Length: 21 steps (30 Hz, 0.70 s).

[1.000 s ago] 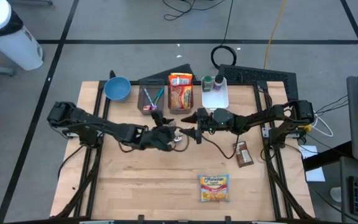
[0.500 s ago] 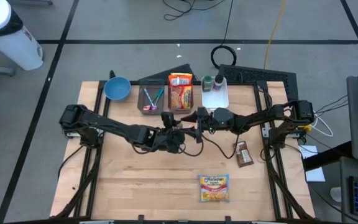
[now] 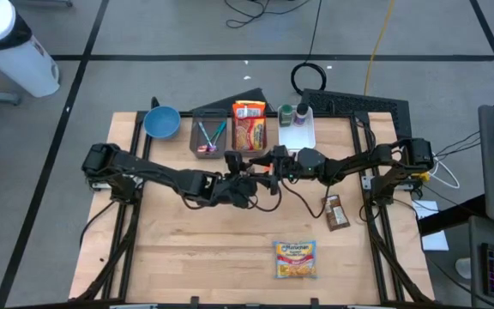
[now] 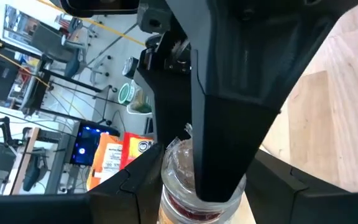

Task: Pick & Place Food Item
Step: Put the brown seasoning bottle into the white bin

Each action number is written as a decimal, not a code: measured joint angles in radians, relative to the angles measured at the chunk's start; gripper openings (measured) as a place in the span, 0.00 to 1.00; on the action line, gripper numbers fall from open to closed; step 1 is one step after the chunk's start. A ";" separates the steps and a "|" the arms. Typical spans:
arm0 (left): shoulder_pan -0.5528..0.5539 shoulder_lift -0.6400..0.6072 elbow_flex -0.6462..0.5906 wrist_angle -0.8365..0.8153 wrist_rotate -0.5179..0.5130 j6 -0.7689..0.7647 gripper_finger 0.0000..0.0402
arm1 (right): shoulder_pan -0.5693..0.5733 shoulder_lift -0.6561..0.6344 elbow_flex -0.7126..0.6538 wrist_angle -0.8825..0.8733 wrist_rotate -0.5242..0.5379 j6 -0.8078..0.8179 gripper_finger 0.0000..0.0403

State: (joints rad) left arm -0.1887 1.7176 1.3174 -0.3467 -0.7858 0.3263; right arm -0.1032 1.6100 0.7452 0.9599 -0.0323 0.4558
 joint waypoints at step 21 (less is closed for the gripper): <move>0.013 0.000 -0.001 0.076 0.015 0.072 0.47 | -0.001 0.000 0.001 -0.008 0.062 -0.007 0.76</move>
State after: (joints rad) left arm -0.1753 1.7176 1.3163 -0.2707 -0.7712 0.3988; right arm -0.1046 1.6100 0.7460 0.9524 0.0299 0.4490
